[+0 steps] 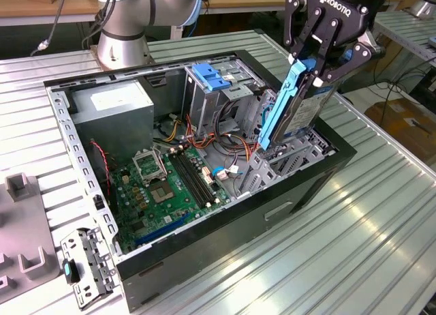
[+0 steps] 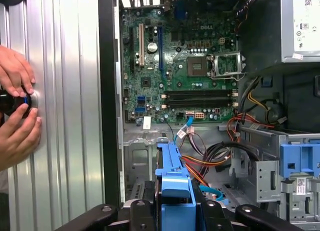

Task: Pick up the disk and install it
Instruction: 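Insert the disk into the insertion slot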

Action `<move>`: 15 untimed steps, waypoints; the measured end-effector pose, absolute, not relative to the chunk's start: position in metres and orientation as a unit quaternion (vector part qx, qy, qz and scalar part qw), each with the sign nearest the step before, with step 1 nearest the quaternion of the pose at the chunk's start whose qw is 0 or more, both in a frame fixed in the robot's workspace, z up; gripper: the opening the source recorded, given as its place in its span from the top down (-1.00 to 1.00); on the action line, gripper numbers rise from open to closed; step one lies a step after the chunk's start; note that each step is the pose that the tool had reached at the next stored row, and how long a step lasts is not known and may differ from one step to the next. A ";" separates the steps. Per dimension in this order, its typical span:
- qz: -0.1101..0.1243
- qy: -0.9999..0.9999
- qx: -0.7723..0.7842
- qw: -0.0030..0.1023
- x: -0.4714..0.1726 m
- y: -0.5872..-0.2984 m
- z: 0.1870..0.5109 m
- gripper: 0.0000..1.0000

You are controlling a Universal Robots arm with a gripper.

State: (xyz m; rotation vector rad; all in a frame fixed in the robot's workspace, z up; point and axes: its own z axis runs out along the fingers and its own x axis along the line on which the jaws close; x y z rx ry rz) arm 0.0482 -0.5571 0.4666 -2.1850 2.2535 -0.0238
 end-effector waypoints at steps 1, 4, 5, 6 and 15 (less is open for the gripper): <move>-0.008 0.715 -0.699 0.001 0.049 -0.557 0.464 0.25; -0.008 0.713 -0.701 0.001 0.051 -0.557 0.460 0.25; -0.008 0.713 -0.701 0.001 0.051 -0.557 0.459 0.25; -0.008 0.713 -0.701 0.001 0.052 -0.557 0.457 0.25; -0.007 0.713 -0.701 0.001 0.052 -0.559 0.448 0.25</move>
